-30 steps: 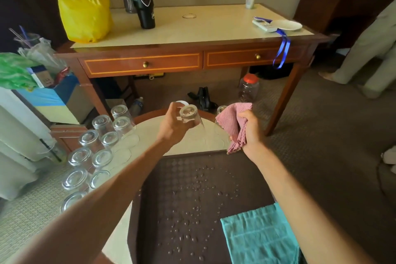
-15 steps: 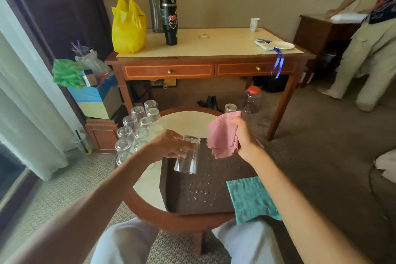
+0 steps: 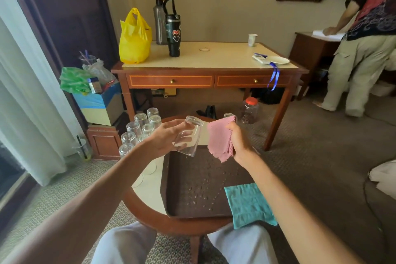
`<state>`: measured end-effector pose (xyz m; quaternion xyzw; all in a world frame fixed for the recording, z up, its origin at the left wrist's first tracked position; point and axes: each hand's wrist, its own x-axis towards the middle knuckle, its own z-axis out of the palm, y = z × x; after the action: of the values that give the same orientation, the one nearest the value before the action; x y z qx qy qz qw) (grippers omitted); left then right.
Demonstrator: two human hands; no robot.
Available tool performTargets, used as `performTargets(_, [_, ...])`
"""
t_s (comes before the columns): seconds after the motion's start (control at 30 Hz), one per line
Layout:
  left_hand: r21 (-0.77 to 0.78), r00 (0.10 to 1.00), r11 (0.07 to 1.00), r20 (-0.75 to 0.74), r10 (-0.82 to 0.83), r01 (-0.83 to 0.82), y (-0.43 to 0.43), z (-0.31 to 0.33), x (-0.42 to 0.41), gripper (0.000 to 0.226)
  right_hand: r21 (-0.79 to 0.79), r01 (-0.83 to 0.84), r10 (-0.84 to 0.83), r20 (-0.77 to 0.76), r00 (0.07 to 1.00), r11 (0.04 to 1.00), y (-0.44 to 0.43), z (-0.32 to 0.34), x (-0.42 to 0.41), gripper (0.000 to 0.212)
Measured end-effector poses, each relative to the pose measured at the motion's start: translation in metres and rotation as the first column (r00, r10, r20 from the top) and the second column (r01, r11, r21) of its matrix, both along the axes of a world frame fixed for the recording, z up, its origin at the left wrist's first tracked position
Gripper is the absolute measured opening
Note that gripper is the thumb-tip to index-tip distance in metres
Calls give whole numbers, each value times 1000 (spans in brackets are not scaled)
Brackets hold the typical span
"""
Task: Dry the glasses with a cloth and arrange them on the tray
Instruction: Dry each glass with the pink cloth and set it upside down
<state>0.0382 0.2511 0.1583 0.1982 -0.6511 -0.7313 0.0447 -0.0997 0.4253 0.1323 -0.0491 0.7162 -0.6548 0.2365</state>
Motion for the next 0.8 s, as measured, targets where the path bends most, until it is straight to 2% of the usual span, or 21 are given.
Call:
performTargets(0.1, [-54,999,998,-46,30,-32,6,8,-3,54,-104,-44,45,5,999,994,0,27,26,59])
performTargets(0.27, [-274,979,946,-156,133,-172,18,21,-7,65,-132,-65,62,-24,998,989,-1,38,34,63])
performTargets(0.37, [-382,958,886,-214,192,-263,22,25,-9,51,-172,-33,24,-55,998,985,-2,34,28,80])
performTargets(0.5, [-393,941,866,-257,219,-308,27,32,-10,39,-164,-25,12,-80,997,986,2,34,26,73])
performTargets(0.6, [-347,930,877,-276,244,-334,31,37,-13,39,-131,-46,35,-87,996,990,8,39,29,54])
performTargets(0.7, [-353,930,873,-273,247,-335,34,40,-15,39,-101,-53,40,-121,992,993,10,41,28,45])
performTargets(0.8, [-290,937,903,-241,252,-318,37,42,-15,44,-85,-49,34,-176,984,995,7,43,26,38])
